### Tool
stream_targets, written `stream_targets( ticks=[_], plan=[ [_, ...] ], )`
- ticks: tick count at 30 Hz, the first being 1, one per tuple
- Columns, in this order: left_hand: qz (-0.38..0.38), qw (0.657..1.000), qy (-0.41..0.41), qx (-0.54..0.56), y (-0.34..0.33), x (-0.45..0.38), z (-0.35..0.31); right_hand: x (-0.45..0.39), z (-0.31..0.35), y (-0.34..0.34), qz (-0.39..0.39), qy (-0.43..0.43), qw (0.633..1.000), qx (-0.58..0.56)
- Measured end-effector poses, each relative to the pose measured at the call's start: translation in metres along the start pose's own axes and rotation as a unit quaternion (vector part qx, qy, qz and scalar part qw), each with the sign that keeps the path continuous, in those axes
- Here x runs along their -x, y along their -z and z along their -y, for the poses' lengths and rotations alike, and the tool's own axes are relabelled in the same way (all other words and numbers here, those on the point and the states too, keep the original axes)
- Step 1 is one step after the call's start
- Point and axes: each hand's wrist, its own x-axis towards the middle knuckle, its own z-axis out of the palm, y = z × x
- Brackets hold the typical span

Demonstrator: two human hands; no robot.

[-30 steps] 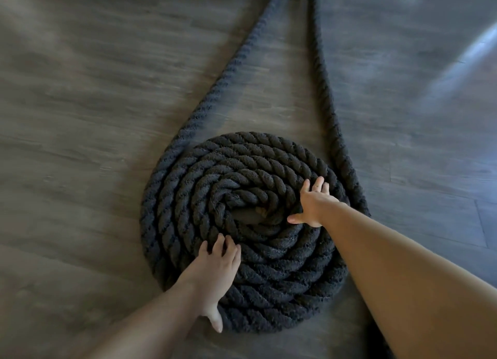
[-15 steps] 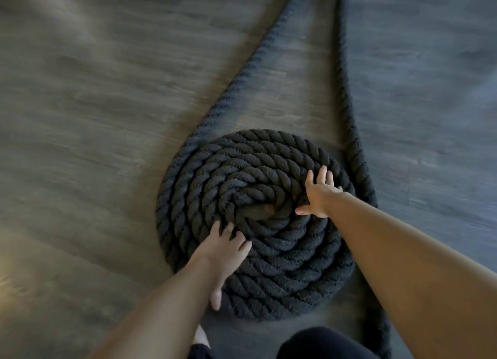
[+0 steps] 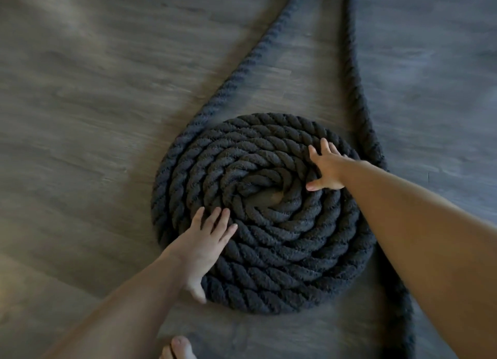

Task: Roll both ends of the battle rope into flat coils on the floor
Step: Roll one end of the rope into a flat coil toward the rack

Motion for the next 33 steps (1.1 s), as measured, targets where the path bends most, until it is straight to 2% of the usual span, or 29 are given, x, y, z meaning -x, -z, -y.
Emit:
stream_targets(
  ticks=[3, 6, 10, 13, 20, 24, 29, 31, 33],
  plan=[
    [0.000, 1.000, 0.018, 0.015, 0.005, -0.004, -0.002, 0.007, 0.009, -0.005, -0.082, -0.085, 0.992, -0.039],
    [0.008, 0.997, 0.046, 0.054, 0.018, -0.009, -0.005, 0.031, 0.038, -0.036, -0.168, -0.226, 0.945, -0.166],
    [0.032, 0.993, 0.072, 0.090, 0.035, -0.018, -0.009, 0.066, 0.086, -0.081, -0.097, -0.375, 0.854, -0.348],
    [0.045, 0.990, 0.092, 0.098, 0.047, -0.022, -0.011, 0.077, 0.103, -0.087, -0.047, -0.411, 0.816, -0.403],
    [0.048, 0.994, 0.092, 0.026, 0.060, -0.026, -0.011, 0.070, 0.096, -0.074, -0.018, -0.403, 0.817, -0.413],
    [0.058, 0.997, -0.006, -0.048, 0.089, -0.026, 0.045, 0.064, 0.099, -0.083, -0.030, -0.381, 0.837, -0.391],
    [0.102, 0.983, 0.006, -0.153, 0.076, -0.026, 0.113, 0.050, 0.092, -0.075, -0.014, -0.368, 0.852, -0.372],
    [0.118, 0.982, 0.007, -0.148, 0.063, -0.029, 0.125, 0.043, 0.088, -0.067, -0.010, -0.366, 0.859, -0.359],
    [0.122, 0.988, 0.006, -0.097, 0.053, -0.034, 0.128, 0.034, 0.082, -0.059, -0.011, -0.358, 0.866, -0.349]
  ],
)
